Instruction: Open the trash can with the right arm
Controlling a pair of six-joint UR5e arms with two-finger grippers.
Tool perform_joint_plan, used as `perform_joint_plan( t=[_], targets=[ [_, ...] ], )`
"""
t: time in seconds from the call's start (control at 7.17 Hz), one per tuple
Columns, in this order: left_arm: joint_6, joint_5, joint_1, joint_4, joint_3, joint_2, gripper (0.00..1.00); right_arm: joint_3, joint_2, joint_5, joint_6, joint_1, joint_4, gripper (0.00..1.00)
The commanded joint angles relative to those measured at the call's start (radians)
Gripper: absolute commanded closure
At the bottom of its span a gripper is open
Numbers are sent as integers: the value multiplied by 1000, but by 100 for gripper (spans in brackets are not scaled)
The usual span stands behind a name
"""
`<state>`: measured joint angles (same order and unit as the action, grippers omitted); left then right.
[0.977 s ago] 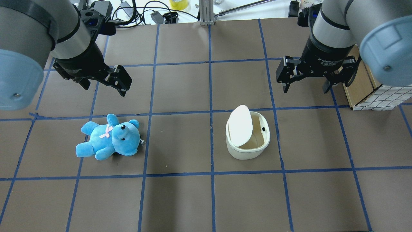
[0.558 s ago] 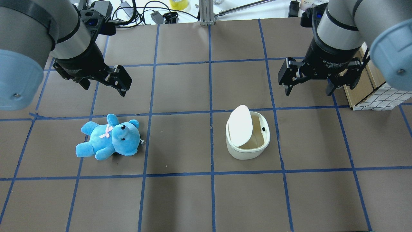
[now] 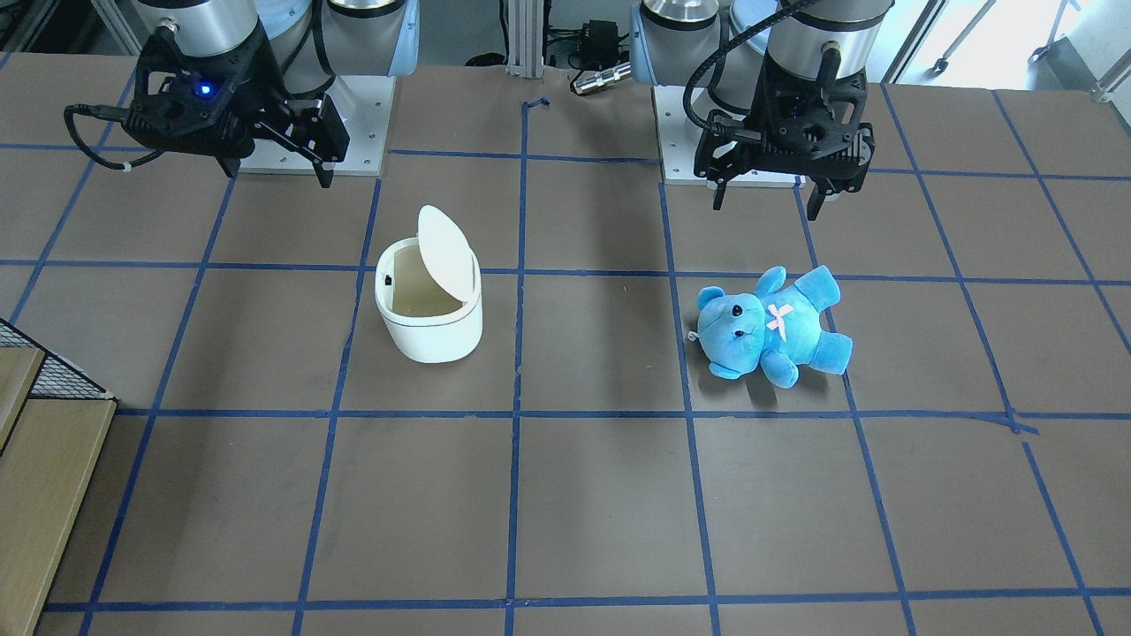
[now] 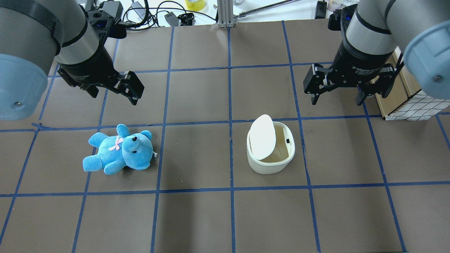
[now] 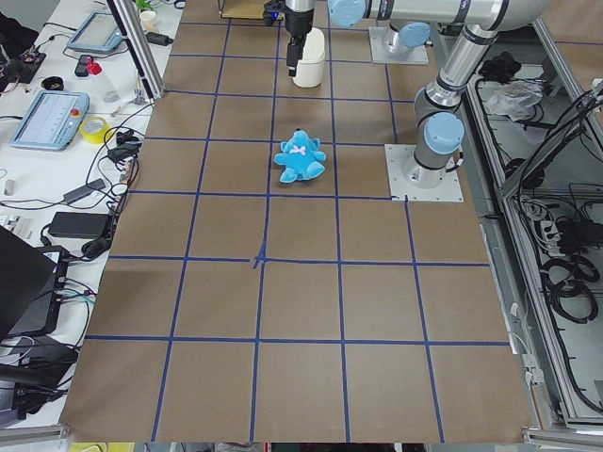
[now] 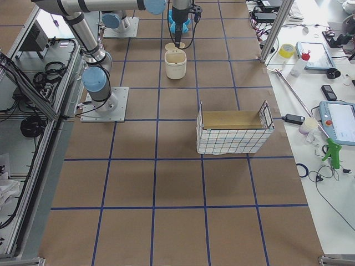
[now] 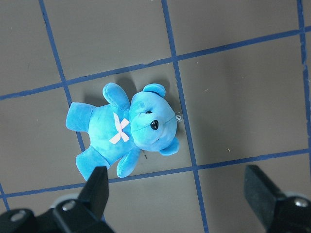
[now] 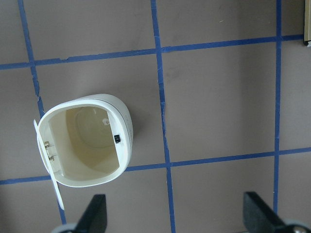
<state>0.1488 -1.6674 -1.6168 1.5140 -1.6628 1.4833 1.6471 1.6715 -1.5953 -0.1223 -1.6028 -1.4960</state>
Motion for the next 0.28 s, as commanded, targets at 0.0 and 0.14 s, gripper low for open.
perform_joint_plan(
  t=[0.0,0.14],
  targets=[
    [0,0,0,0,0,0,0,0,1,0,0,0,0,0],
    [0,0,0,0,0,0,0,0,1,0,0,0,2,0]
  ],
)
